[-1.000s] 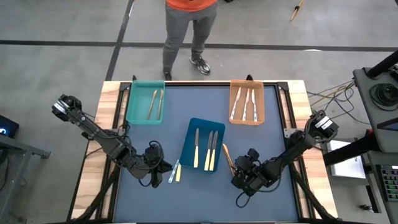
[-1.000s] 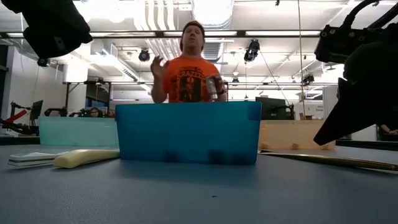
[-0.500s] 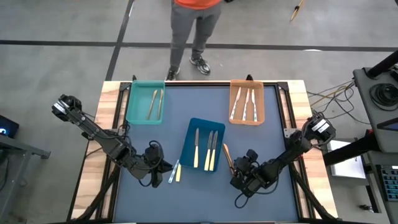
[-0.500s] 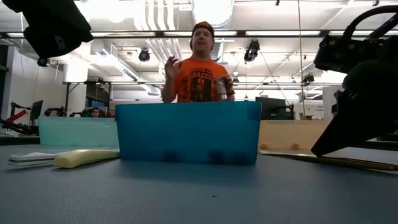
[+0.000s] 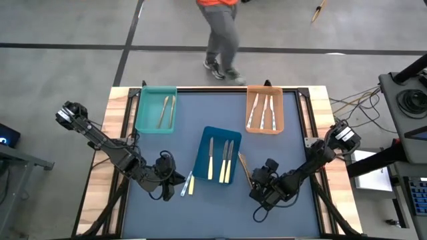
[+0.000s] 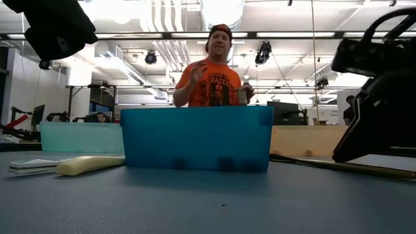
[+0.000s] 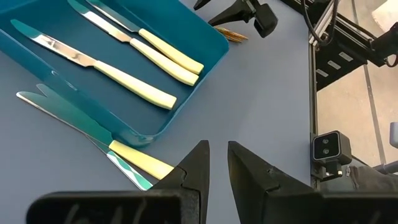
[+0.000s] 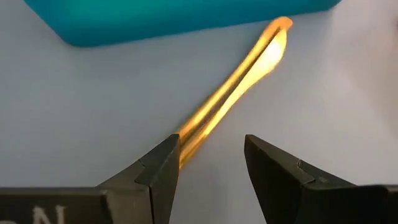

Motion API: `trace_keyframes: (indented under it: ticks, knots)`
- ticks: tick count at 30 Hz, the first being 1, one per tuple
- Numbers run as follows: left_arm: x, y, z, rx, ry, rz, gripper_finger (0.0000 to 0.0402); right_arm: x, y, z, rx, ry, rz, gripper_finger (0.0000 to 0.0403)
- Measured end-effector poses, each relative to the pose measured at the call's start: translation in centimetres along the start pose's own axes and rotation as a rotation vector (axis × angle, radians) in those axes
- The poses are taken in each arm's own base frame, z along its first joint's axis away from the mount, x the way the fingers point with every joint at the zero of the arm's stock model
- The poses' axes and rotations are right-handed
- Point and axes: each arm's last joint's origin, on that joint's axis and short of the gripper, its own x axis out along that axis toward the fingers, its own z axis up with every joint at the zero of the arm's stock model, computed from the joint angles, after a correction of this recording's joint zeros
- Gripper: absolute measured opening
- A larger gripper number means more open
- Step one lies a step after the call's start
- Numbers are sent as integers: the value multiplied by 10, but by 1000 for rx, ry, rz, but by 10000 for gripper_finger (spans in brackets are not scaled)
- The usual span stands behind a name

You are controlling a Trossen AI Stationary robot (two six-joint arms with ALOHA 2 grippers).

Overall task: Sort silverware by color (type)
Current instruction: Put the right gold knife into the light blue bin

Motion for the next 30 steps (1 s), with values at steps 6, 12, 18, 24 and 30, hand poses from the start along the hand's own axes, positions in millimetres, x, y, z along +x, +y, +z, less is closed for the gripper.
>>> trace_keyframes:
  ticks: [6,12,18,24,30]
  knots:
    - [0,0,0,-2,0,0,40,1,-1,0,8,8,-3,173]
    - [0,0,0,-2,-1,0,40,2,-1,-1,34,7,-1,164]
    - [0,0,0,-2,-1,0,40,7,-9,-6,95,19,-17,84]
    - [0,-1,1,-8,-8,-8,40,9,-13,-9,163,16,-40,19]
    - [0,-4,4,-1,-36,-41,40,5,-15,-7,220,6,-36,16]
